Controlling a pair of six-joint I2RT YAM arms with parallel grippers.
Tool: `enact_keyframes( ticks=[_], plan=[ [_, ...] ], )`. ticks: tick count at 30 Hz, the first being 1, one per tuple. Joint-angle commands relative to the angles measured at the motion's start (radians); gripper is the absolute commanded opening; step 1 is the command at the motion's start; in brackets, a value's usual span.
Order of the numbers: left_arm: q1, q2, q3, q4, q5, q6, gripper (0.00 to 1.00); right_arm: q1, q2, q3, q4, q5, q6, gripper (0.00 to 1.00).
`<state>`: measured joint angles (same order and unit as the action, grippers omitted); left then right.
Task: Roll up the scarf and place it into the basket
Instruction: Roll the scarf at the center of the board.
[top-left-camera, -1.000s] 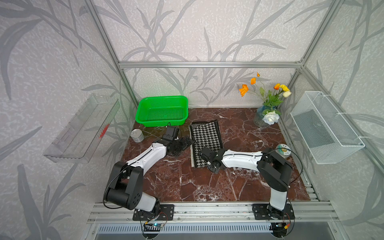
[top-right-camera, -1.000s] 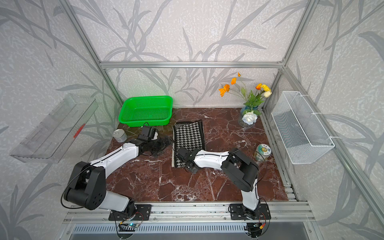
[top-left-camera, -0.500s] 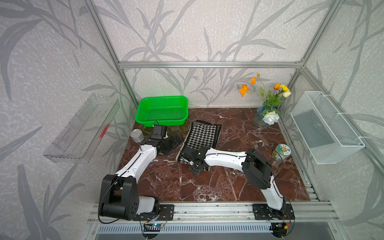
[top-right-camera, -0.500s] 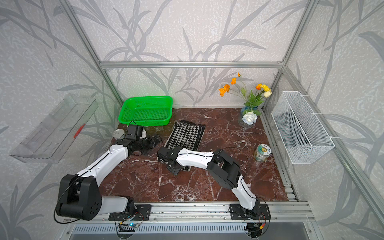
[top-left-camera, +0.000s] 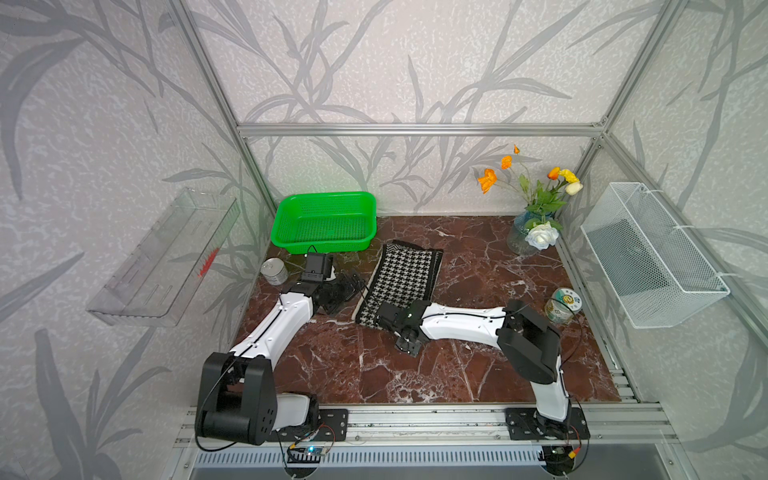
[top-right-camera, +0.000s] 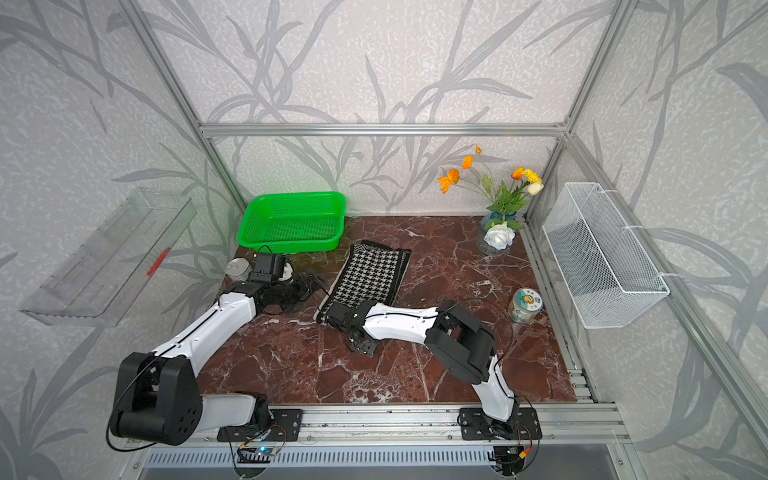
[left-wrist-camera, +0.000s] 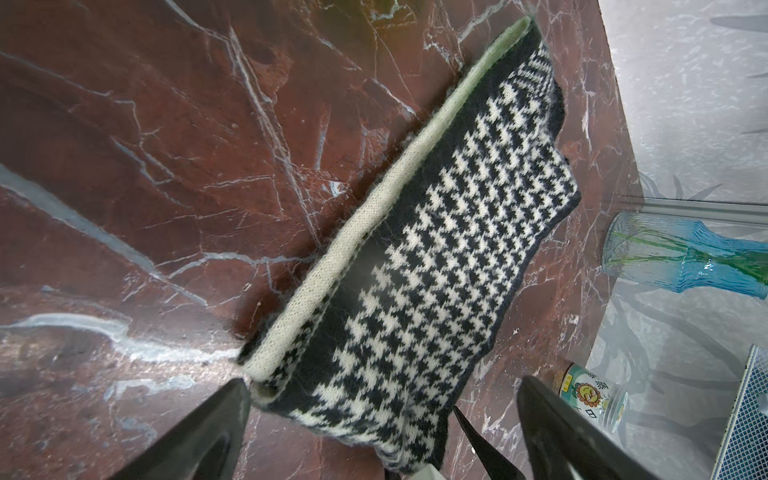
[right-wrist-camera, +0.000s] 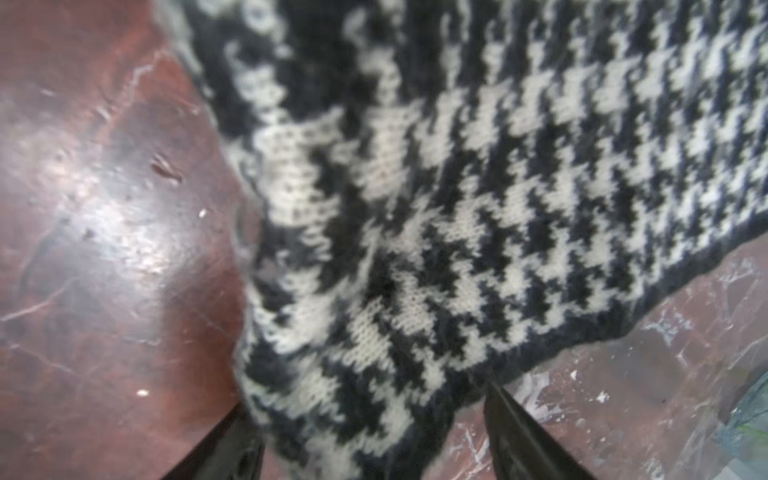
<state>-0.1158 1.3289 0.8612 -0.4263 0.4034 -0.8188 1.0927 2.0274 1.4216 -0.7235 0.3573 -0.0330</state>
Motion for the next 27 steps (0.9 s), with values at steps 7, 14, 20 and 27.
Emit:
enact_keyframes(
  ticks=[7, 14, 20, 27],
  plan=[
    [0.011, -0.049, -0.003, -0.025, -0.005, 0.023, 1.00, -0.010, 0.063, -0.046, -0.004, -0.053, 0.001, 0.17],
    [0.015, -0.063, -0.007, -0.034, 0.001, 0.048, 0.99, -0.015, 0.007, 0.046, -0.034, -0.251, 0.040, 0.02],
    [0.017, -0.147, -0.025, -0.073, -0.065, 0.080, 0.99, -0.063, -0.027, 0.123, -0.061, -0.527, 0.098, 0.00],
    [0.017, -0.254, -0.053, -0.062, -0.111, 0.112, 1.00, -0.213, -0.089, 0.029, 0.075, -0.877, 0.208, 0.00]
  ],
)
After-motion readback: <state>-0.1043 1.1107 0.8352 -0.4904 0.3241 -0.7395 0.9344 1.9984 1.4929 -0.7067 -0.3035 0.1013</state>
